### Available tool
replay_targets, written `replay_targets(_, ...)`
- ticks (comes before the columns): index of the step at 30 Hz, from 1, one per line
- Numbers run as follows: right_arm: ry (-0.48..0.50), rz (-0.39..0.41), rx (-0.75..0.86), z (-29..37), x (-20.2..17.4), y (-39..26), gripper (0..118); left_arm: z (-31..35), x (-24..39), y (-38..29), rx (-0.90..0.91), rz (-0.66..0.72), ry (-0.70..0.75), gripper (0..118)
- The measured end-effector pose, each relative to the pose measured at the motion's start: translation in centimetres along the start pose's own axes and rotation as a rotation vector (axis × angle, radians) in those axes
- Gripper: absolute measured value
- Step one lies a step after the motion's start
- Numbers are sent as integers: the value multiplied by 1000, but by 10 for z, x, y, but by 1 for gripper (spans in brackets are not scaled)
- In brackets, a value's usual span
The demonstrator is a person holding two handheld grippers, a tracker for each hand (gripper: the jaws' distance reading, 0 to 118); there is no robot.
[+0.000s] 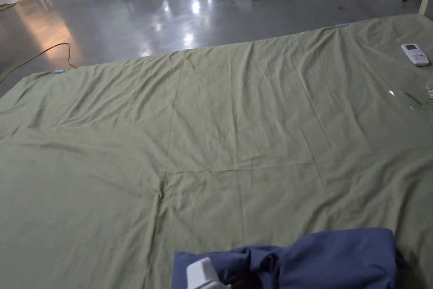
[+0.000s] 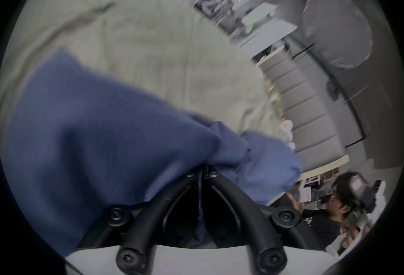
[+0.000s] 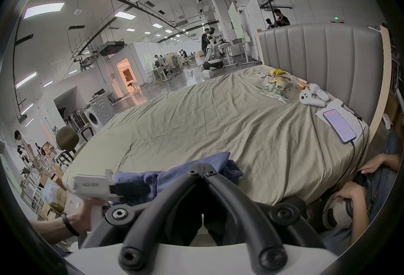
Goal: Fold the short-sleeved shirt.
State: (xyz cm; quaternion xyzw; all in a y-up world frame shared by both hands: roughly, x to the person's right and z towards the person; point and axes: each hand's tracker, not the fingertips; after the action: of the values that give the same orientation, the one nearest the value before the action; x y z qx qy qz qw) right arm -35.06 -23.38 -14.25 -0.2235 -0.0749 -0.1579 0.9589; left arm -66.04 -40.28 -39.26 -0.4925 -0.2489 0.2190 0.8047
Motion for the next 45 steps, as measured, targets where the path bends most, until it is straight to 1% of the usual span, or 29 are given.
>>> replay_targets(2, -4, 4, -2, 2, -1, 0, 0, 2, -1, -5, 121, 11, -122, 4)
replay_targets(3, -5, 4, -4, 2, -1, -1, 0, 8, 0, 1, 87, 17, -87, 4)
replay_targets(5, -7, 7, -10, 0, 0, -2, 0, 24, 0, 3, 86, 33, -95, 4)
replay_targets(6, -3, 8, -16, -2, -1, -2, 0, 35, 1, 5, 95, 23, -91, 5)
replay_targets(7, 2, 13, -22, -4, -1, -1, 0, 51, 1, 8, 151, -8, -100, 9)
replay_targets(8, 4, 20, -22, -5, -2, -1, 0, 66, -2, 10, 191, -19, -113, 19)
replay_targets(10, 10, 29, -21, -8, -5, -1, 0, 106, -20, 19, 269, 31, -188, 74)
replay_targets(11, 19, 27, -23, -10, -5, 0, 0, 118, -30, 24, 277, 77, -203, 98)
replay_targets(12, 27, 25, -24, -13, -7, 0, 0, 131, -43, 28, 273, 100, -214, 118)
replay_targets(13, 32, 25, -26, -15, -8, 0, 0, 143, -57, 32, 273, 96, -199, 118)
replay_targets(15, 43, 30, -30, -17, -11, -1, 0, 156, -82, 35, 301, 114, -159, 118)
replay_targets(18, 58, 24, -40, -20, -12, -3, 0, 139, -113, 38, 234, 213, -115, 118)
replay_targets(21, 56, 27, -46, -18, -16, -4, 0, 97, -127, 33, 133, 371, -229, 117)
replay_targets(22, 55, 29, -47, -17, -16, -4, 0, 84, -126, 29, 73, 374, -263, 117)
replay_targets(24, 48, 33, -49, -14, -15, -4, 0, 82, -116, 28, 195, 299, -301, 117)
replay_targets(25, 42, 35, -49, -12, -14, -4, 0, 79, -110, 31, 144, 338, -342, 113)
replay_targets(26, 37, 32, -47, -10, -12, -5, 0, 78, -109, 33, 144, 385, -339, 97)
replay_targets(27, 35, 24, -46, -9, -11, -5, 0, 76, -107, 33, 147, 395, -314, 41)
replay_targets(28, 39, 6, -50, -10, -7, -7, 0, 73, -106, 34, 157, 350, -248, 14)
replay_targets(30, 36, -18, -60, -13, -3, -9, 0, 74, -106, 41, 136, 330, -274, 14)
replay_targets(32, 27, -19, -61, -14, -3, -9, 0, 85, -103, 44, 150, 328, -256, 14)
replay_targets(33, 25, -17, -59, -14, -3, -9, 0, 94, -106, 43, 181, 322, -250, 14)
replay_targets(35, 31, -18, -58, -15, -3, -8, 0, 119, -112, 47, 246, 380, -282, 14)
replay_targets(36, 35, -17, -59, -15, -3, -8, 0, 137, -110, 49, 292, 354, -259, 14)
replay_targets(38, 39, -6, -55, -16, -3, -7, 0, 180, -105, 61, 334, 183, -153, 14)
replay_targets(39, 41, -4, -57, -18, -3, -7, 0, 203, -99, 69, 340, 91, -42, 14)
replay_targets(42, 56, -5, -61, -23, 3, -11, 0, 247, -75, 88, 362, -70, 130, 14)
replay_targets(44, 61, -9, -63, -25, -2, -9, 0, 253, -54, 94, 389, -120, 155, 14)
replay_targets(45, 62, -13, -63, -25, -4, -9, 0, 245, -42, 94, 382, -128, 136, 14)
